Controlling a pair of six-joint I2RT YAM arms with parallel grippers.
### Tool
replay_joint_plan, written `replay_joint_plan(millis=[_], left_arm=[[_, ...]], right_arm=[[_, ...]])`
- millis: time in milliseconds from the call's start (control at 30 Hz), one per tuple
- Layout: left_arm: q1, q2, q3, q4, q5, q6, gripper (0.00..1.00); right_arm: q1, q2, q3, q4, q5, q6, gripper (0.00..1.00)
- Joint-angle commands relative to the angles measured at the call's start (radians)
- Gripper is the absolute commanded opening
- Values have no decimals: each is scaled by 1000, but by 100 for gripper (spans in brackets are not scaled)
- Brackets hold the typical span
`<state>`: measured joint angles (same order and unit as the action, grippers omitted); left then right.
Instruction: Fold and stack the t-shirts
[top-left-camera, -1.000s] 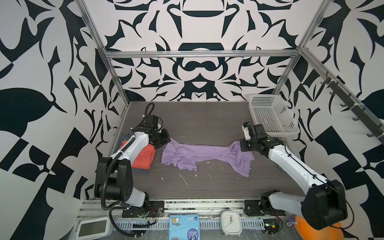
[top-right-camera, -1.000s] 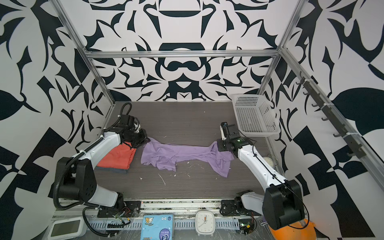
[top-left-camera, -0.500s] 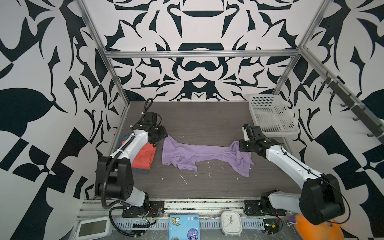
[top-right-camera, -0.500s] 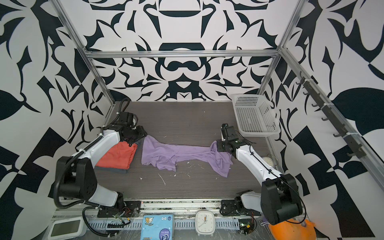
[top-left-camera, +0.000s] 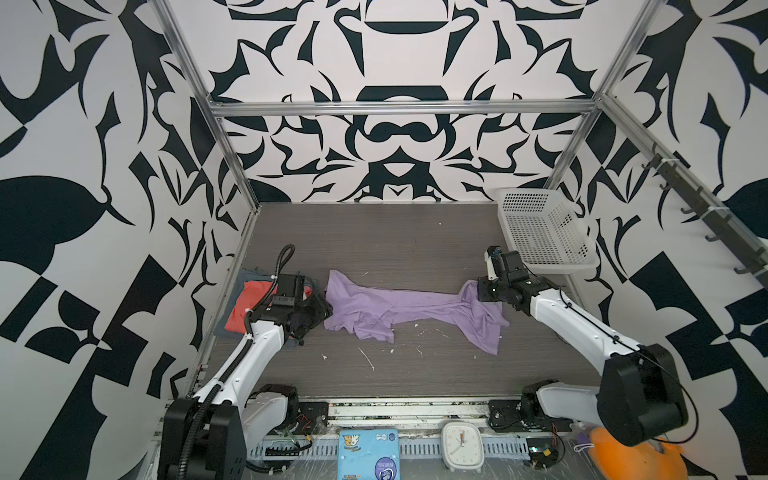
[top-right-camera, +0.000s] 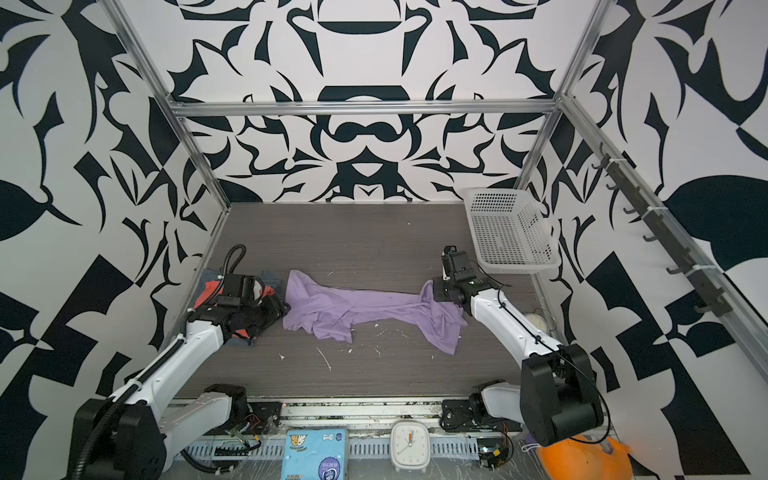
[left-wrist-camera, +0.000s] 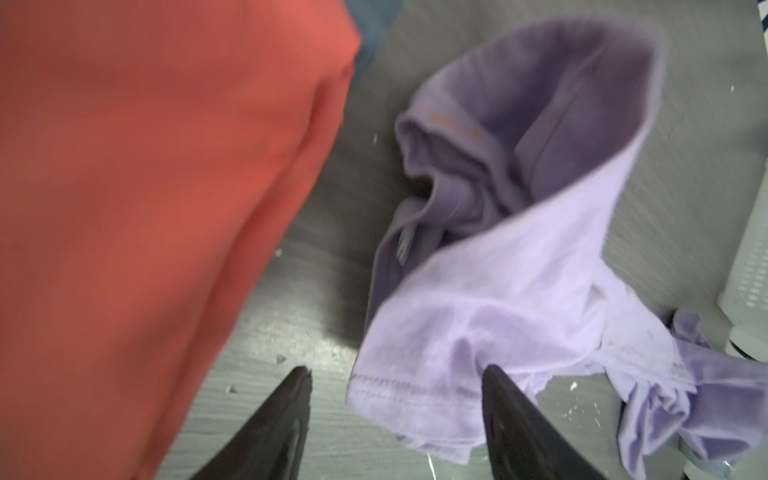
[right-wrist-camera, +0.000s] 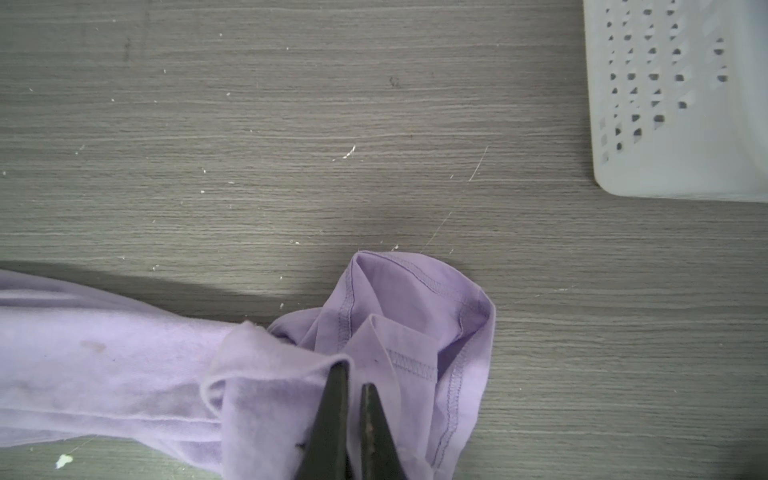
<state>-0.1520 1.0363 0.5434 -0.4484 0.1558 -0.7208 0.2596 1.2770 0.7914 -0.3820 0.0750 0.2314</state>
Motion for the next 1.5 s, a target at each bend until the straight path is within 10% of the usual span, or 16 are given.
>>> replay_joint_plan(millis=[0,433,1033,1467], left_arm=[[6,-32,-56,119,48,-87,71],[8,19,-196,384,88,-166,65],[7,-56,-143,326,114,-170,0],[53,59,399,211,103,-16,0]], right_arm=[[3,-31,5,23,7,16,0],[3,-64,-8,18,12,20,0],[3,-82,-18,6,17,23,0],[3,-90,228,-33,158,-143,0]])
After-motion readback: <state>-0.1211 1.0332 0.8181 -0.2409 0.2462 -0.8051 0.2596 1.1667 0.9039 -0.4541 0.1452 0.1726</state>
